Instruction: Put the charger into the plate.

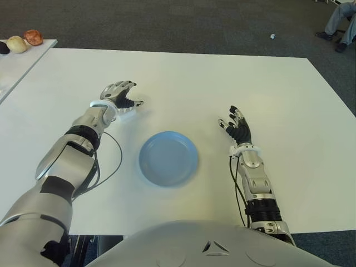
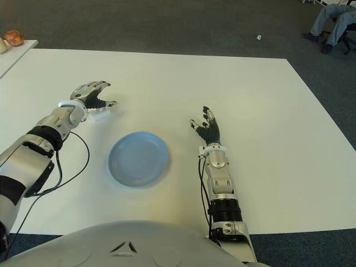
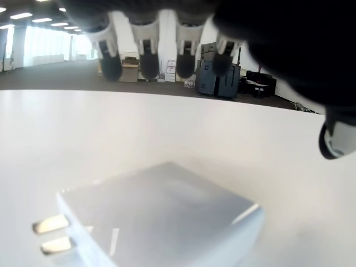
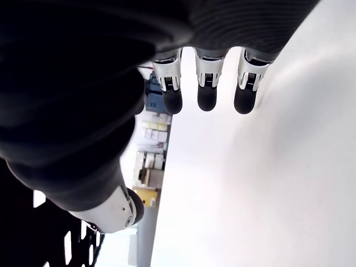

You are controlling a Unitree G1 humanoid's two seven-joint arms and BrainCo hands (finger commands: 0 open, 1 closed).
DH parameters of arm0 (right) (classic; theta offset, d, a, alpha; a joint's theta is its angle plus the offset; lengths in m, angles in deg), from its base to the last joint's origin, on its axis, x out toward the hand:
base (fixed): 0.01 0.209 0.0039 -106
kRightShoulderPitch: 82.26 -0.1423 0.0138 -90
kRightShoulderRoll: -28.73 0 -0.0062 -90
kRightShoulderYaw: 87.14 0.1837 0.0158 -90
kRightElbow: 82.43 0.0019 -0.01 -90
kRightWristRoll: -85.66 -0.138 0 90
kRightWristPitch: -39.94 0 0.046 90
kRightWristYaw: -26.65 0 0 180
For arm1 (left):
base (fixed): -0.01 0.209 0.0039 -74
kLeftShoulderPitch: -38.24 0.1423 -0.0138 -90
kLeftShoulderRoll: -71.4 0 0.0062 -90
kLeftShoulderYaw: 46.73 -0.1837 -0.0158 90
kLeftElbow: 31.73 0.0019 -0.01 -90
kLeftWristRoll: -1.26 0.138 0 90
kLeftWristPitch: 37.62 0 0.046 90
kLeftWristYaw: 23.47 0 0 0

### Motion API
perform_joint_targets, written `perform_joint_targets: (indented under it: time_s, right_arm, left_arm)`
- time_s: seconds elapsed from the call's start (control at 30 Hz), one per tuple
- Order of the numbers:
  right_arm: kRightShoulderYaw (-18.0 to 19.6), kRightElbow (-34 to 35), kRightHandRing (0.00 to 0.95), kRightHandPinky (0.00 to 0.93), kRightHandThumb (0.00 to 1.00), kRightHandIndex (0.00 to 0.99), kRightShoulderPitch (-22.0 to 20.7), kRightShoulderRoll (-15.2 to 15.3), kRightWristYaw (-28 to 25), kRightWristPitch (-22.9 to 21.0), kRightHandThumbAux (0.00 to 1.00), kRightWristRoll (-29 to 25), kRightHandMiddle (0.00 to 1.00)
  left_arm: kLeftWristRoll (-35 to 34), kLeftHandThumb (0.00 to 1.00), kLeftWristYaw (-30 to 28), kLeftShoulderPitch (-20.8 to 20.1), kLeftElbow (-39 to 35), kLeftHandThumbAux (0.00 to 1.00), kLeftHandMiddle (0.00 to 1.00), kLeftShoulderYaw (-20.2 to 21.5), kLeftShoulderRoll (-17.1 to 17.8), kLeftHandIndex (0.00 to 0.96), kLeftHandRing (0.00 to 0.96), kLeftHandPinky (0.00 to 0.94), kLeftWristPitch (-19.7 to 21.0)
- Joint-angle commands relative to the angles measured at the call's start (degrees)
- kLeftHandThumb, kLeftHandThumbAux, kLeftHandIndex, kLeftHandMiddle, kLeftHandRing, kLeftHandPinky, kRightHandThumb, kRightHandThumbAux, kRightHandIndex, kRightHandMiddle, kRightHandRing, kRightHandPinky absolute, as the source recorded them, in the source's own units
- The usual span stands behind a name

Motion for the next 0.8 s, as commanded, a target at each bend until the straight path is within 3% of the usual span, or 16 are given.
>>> perform_joint_targets:
  time_s: [0.03, 0.8]
  right_arm:
    - [0.21, -0.79, 0.039, 0.075, 0.077, 0.000, -0.15, -0.11, -0.37, 0.38, 0.807, -0.68, 0.037]
    - [0.51, -0.38, 0.037, 0.076, 0.091, 0.000, -0.16, -0.43, -0.38, -0.01, 0.808, -0.73, 0.037]
  left_arm:
    - [0.13, 0.175, 0.50, 0.99, 0.84, 0.352, 0.000, 0.14, 0.17, 0.000, 0.000, 0.000, 0.60]
    - [-0.80, 0.144, 0.94, 4.01, 1.17, 0.335, 0.000, 0.91, -0.12, 0.000, 0.000, 0.001, 2.26]
